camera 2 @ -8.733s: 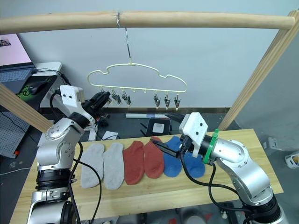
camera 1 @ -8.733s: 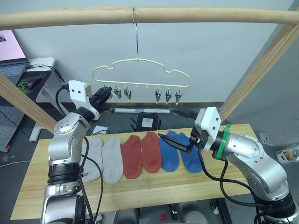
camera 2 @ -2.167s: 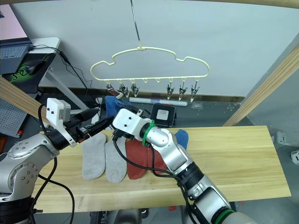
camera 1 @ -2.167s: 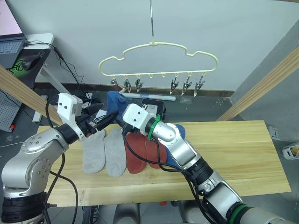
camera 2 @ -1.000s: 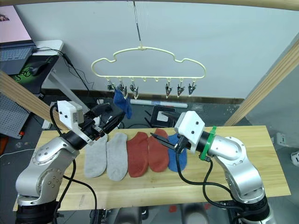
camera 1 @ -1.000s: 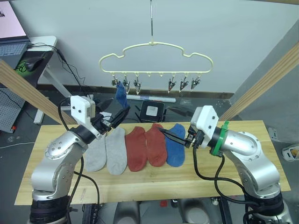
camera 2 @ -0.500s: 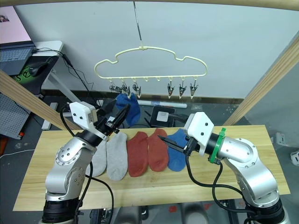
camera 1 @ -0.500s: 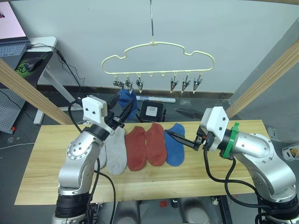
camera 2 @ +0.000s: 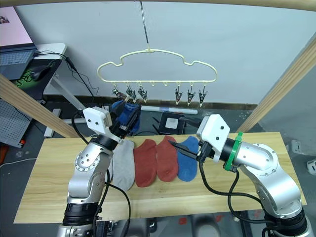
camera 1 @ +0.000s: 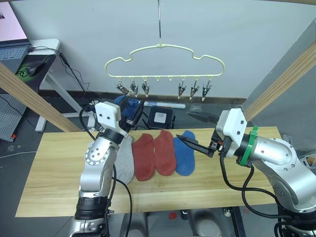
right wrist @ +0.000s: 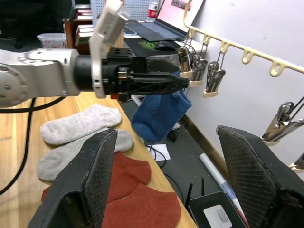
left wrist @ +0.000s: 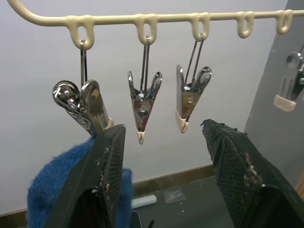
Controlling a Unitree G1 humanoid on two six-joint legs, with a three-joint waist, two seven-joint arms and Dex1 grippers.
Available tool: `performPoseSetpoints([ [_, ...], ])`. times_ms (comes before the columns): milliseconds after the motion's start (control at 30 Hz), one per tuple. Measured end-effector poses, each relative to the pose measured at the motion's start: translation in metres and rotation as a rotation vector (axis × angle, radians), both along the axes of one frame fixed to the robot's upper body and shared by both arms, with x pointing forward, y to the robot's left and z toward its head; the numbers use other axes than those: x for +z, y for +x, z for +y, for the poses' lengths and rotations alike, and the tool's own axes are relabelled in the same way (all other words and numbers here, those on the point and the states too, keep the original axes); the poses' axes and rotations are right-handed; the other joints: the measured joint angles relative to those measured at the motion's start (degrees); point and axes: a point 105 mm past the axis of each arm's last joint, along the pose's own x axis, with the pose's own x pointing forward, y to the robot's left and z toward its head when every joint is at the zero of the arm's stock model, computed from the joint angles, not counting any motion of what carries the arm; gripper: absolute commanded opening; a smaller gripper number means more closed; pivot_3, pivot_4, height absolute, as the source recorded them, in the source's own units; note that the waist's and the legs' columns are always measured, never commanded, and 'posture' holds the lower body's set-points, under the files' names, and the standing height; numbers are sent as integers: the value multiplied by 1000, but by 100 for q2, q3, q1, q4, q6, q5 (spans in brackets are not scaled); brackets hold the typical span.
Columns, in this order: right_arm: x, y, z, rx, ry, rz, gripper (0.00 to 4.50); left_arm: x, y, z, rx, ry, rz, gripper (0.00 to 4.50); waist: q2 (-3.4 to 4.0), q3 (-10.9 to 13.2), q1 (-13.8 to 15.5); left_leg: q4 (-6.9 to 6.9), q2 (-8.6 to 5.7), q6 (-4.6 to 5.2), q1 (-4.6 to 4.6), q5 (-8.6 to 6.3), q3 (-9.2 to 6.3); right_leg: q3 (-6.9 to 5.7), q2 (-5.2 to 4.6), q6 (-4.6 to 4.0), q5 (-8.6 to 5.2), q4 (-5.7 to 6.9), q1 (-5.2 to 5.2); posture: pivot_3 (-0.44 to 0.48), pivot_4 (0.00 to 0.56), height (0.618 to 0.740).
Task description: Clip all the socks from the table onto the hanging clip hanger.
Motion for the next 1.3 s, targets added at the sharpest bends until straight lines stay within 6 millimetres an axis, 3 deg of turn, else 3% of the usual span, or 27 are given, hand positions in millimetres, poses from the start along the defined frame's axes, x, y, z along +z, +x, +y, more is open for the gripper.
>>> performPoseSetpoints([
  [367, 14, -2, -3, -5, 58, -67, 3506, 1, 10, 1, 5, -8, -11, 2772, -1, -1, -7, 0, 1, 0, -1, 0, 1, 0, 2, 1, 1, -4, 1, -208, 277, 736],
  [1300, 8, -2, -7, -34, 58, -67, 3506, 12, 21, -2, 36, -40, -64, 2772, -1, -1, -8, 0, 2, 0, -4, 0, 2, 0, 2, 7, 10, -27, 6, -212, 283, 736],
])
